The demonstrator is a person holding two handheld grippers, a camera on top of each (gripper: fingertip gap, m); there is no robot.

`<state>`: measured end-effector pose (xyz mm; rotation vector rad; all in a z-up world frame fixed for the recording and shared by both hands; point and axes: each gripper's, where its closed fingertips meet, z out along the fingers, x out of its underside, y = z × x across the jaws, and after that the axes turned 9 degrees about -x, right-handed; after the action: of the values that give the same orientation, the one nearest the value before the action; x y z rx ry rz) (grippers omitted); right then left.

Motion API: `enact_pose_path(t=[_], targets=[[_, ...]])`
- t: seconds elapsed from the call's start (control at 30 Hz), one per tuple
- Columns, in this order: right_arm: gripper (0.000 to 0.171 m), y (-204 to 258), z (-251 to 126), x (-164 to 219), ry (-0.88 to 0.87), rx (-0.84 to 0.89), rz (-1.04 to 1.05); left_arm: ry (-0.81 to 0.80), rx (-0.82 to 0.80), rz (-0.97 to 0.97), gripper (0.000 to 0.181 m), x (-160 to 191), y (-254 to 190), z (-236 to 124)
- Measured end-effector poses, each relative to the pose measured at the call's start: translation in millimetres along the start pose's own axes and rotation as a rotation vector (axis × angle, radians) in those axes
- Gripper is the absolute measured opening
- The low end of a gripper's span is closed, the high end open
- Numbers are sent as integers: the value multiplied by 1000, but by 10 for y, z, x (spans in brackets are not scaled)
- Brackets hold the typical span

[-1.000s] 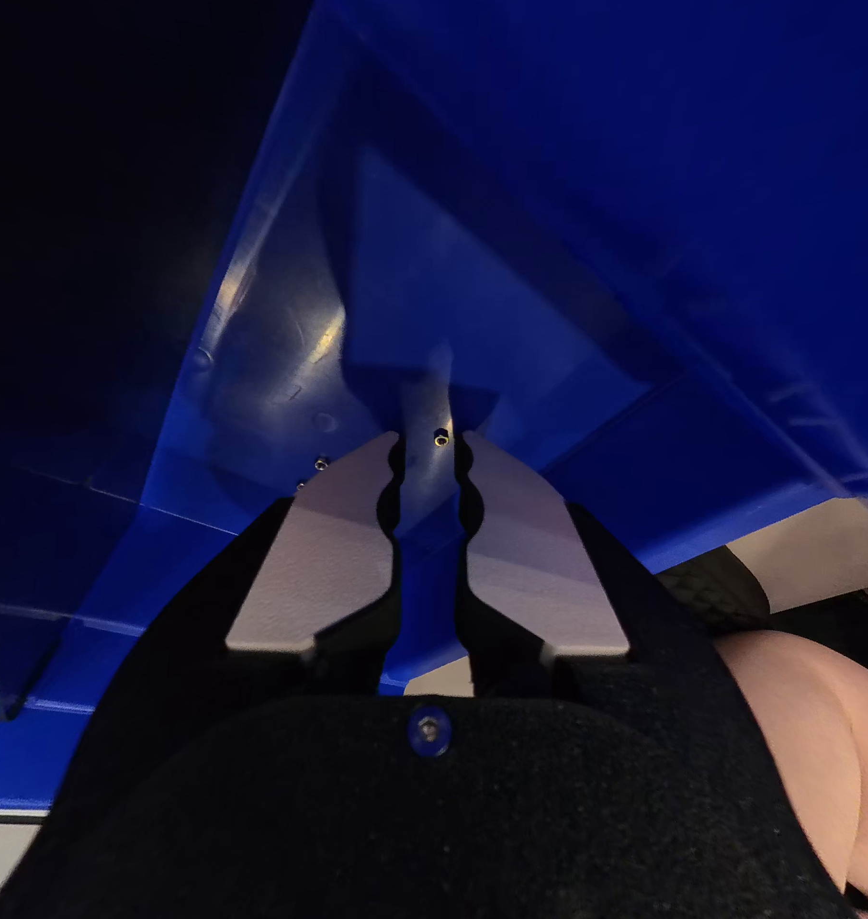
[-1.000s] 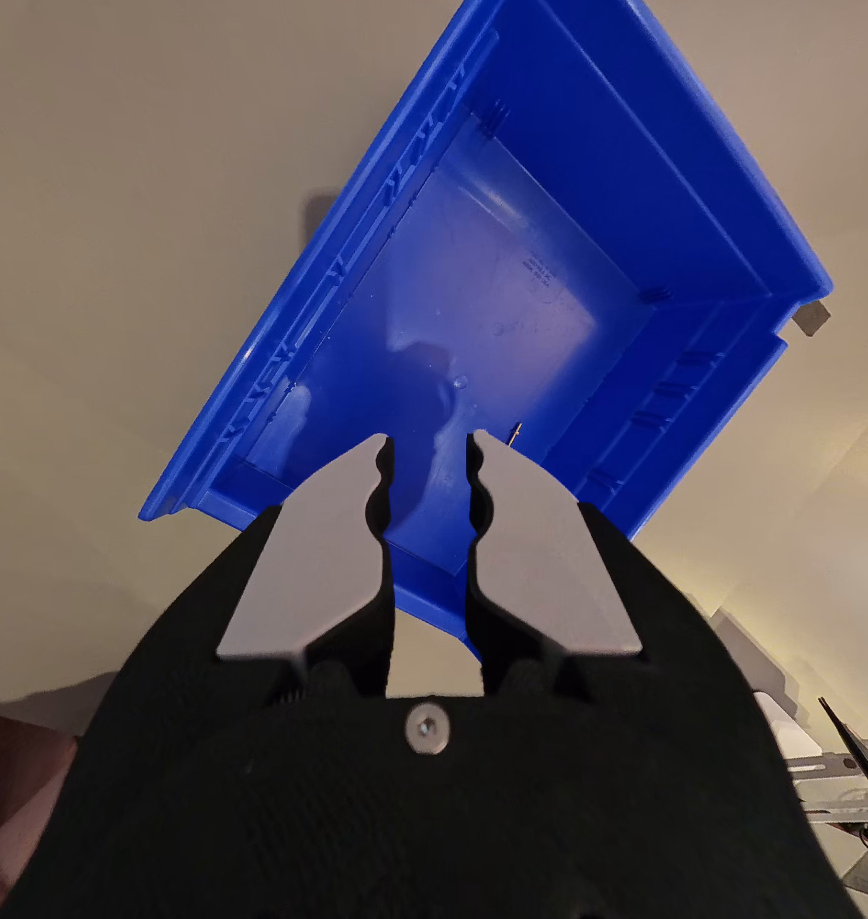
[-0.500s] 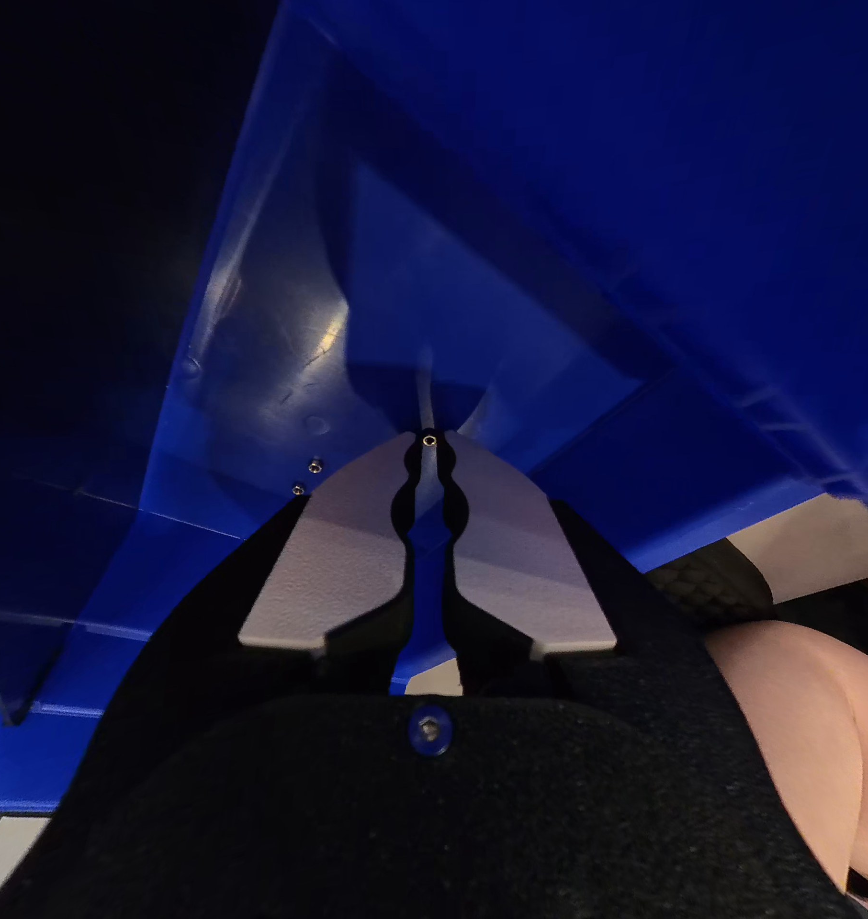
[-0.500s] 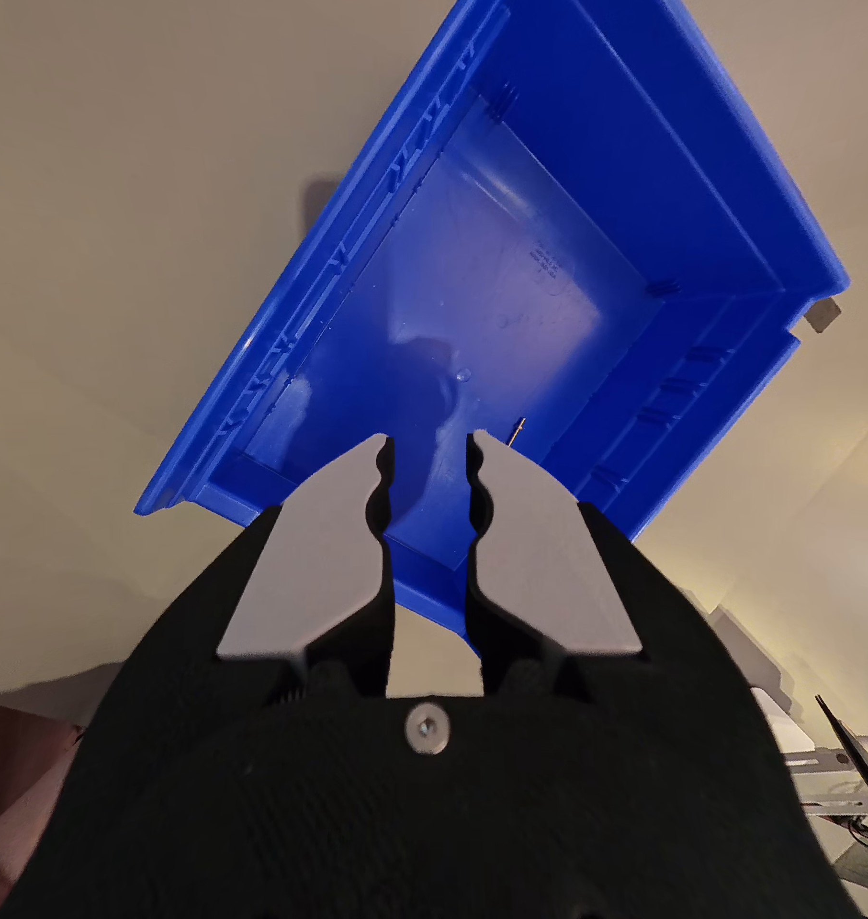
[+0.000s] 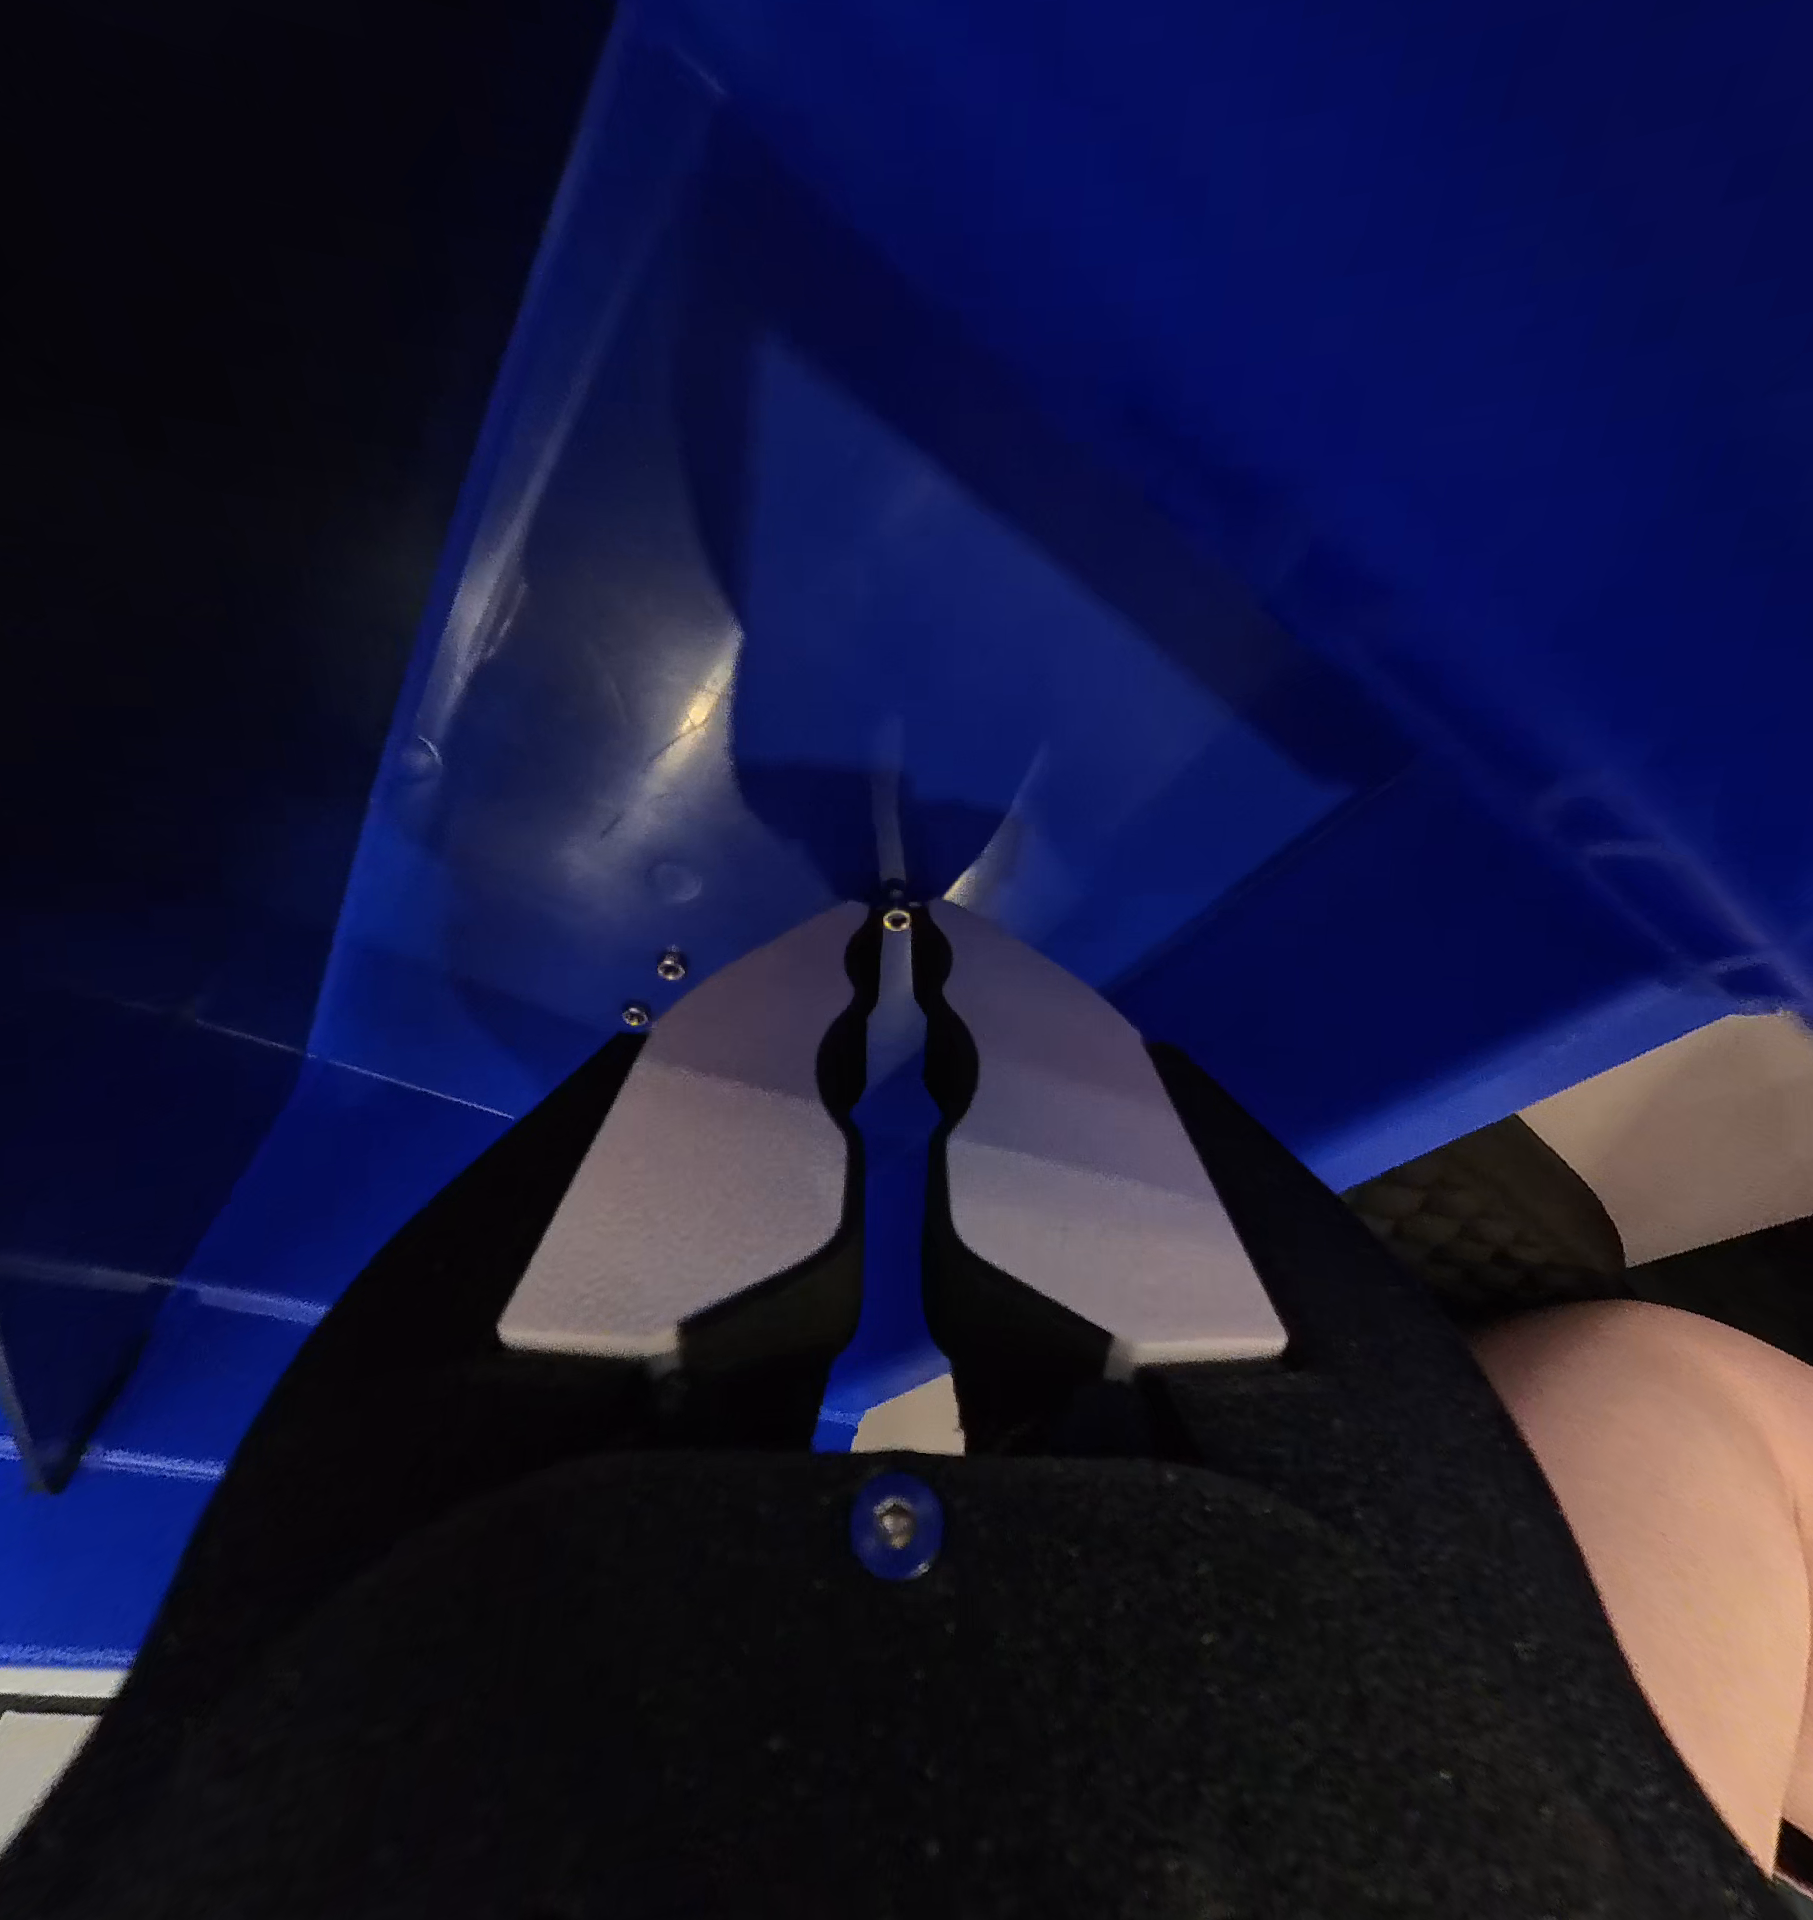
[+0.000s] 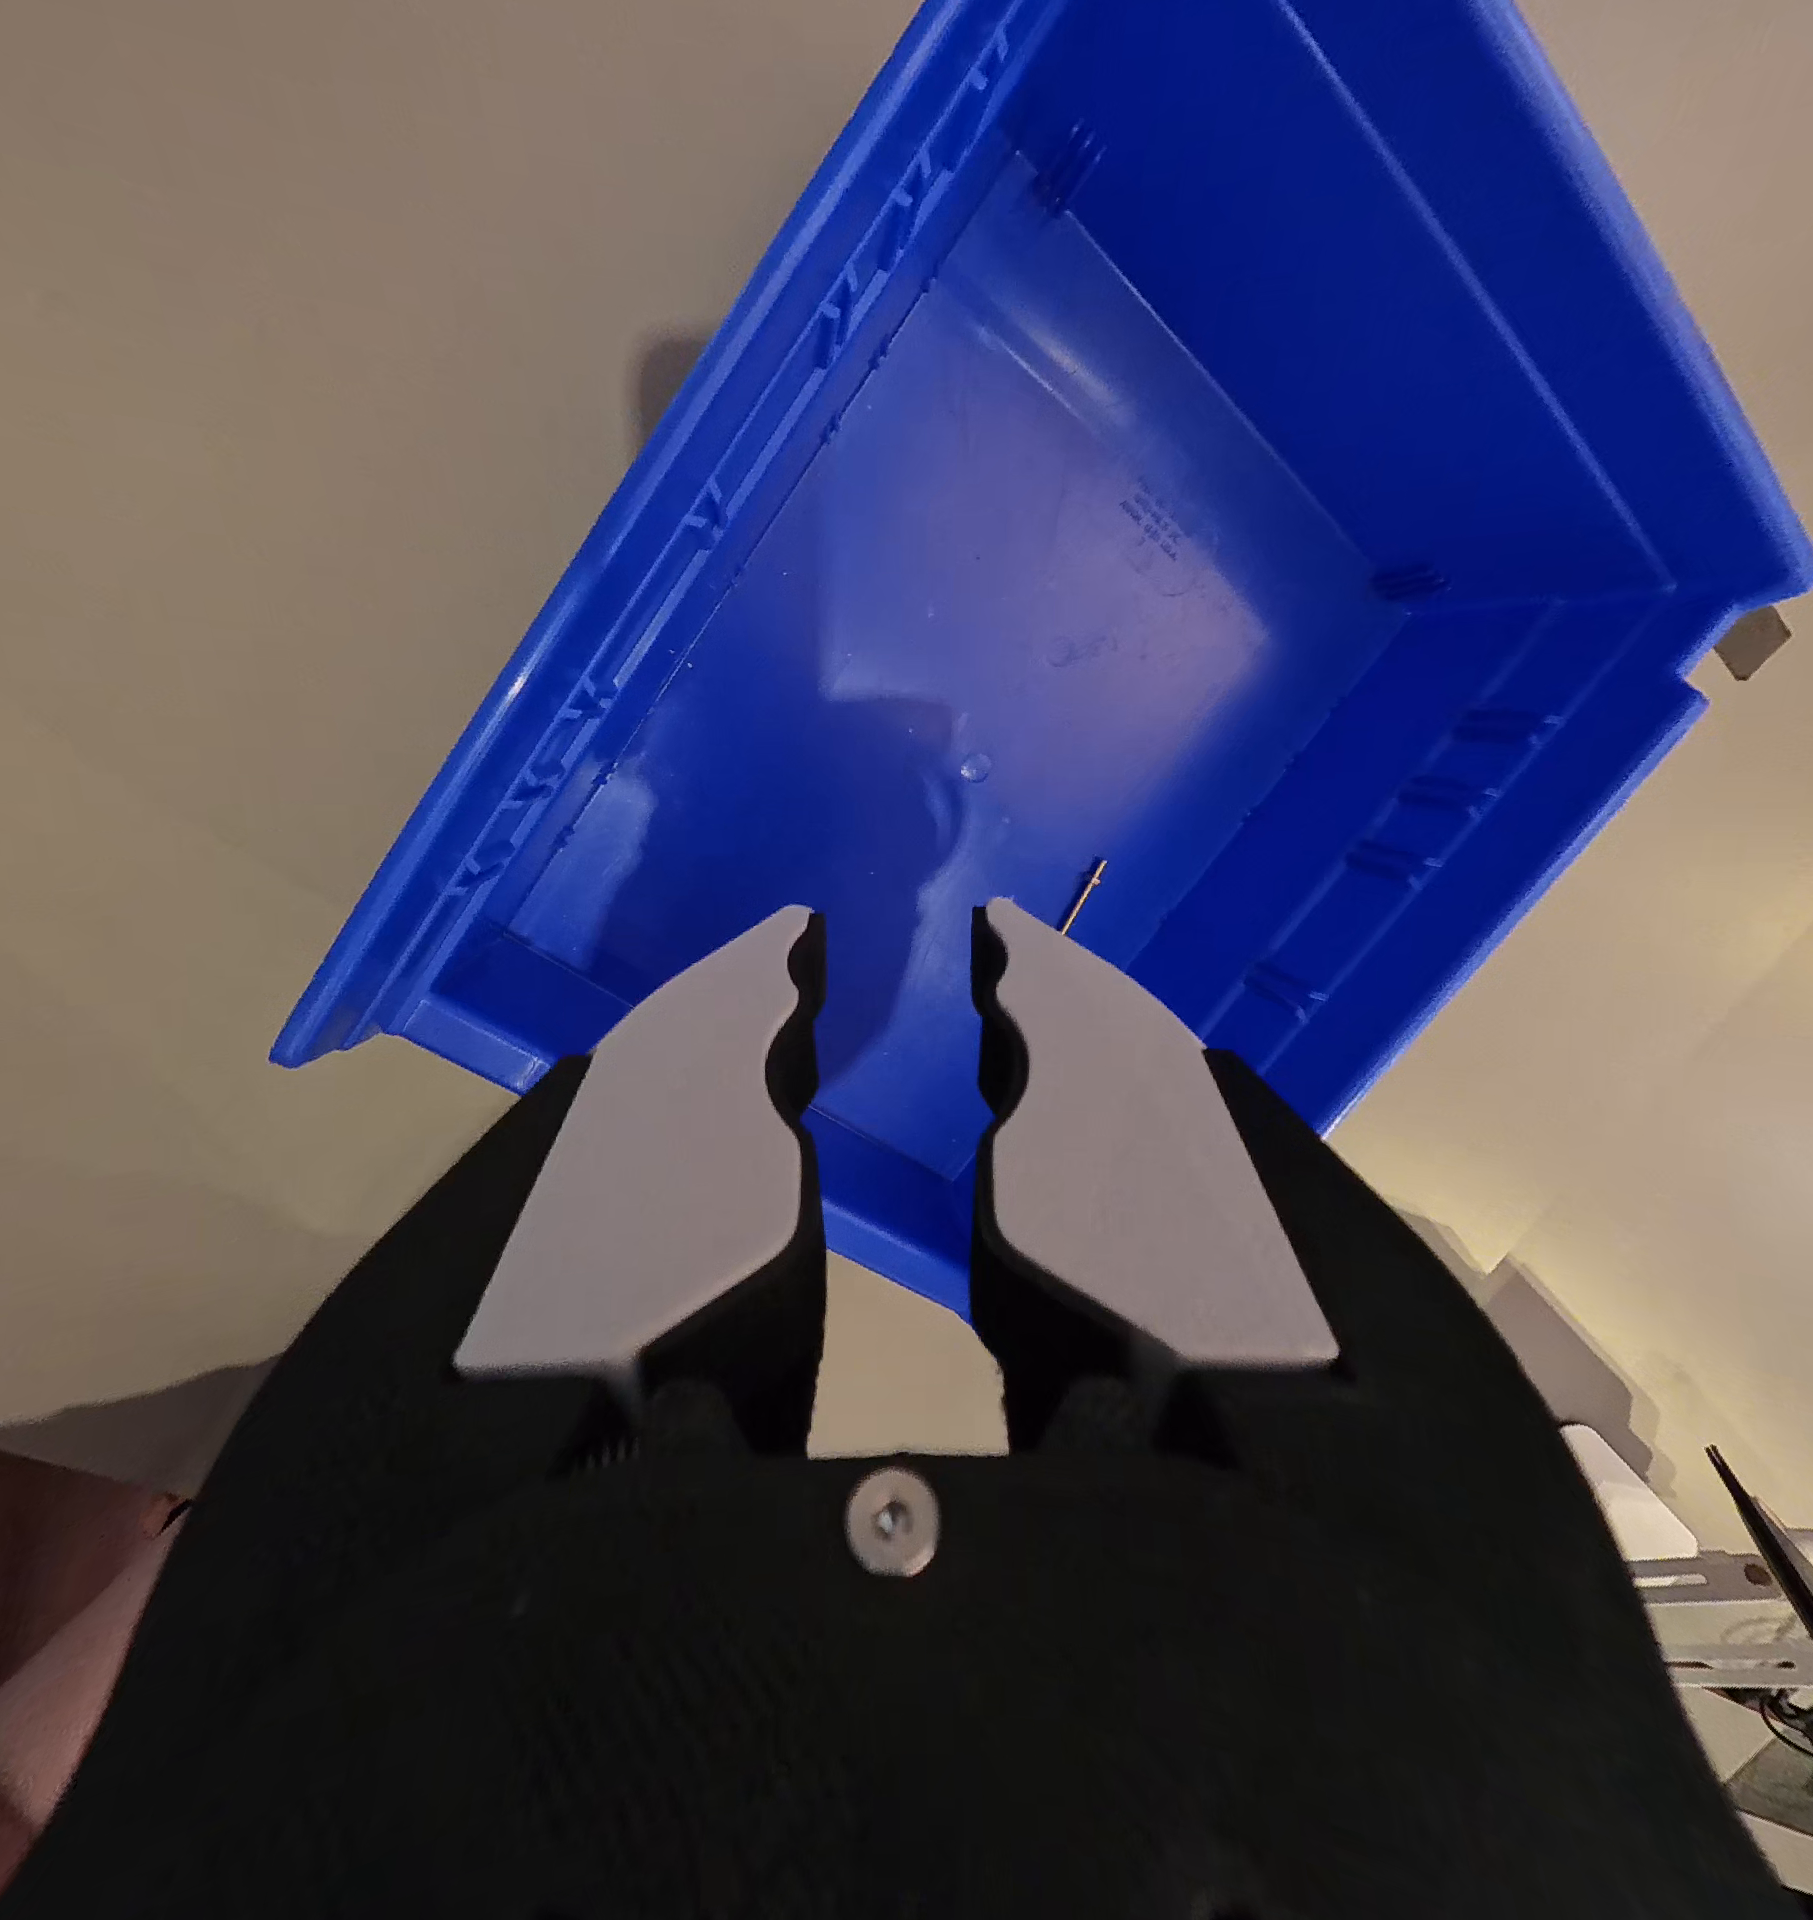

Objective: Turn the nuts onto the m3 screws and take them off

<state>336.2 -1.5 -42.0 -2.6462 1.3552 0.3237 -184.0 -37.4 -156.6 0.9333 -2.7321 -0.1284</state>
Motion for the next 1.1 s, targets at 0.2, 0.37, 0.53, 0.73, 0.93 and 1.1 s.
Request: enact_pose_path(t=[0.2,0.37,0.53,0.73,0.93,1.1], targets=[[27,3,12,15,11,-1,-2,-17,-23,-4,6,12,24,-65],[27,8,17,22,16,-2,-3,-20,-60,-3,6,28,42,-135],[27,7,14,27,17,-1,-2,-59,-128,-9,5,15,92,-291],[27,-6,-3,31,12,5,4,-267,-289,-57,5,-77,245,-791],[27,-6,-32,20,-1,13,5,-548,-374,-96,5,-252,255,-1359],[27,0,-51,21,-8,19,4,-732,-395,-118,5,-394,207,-1719]])
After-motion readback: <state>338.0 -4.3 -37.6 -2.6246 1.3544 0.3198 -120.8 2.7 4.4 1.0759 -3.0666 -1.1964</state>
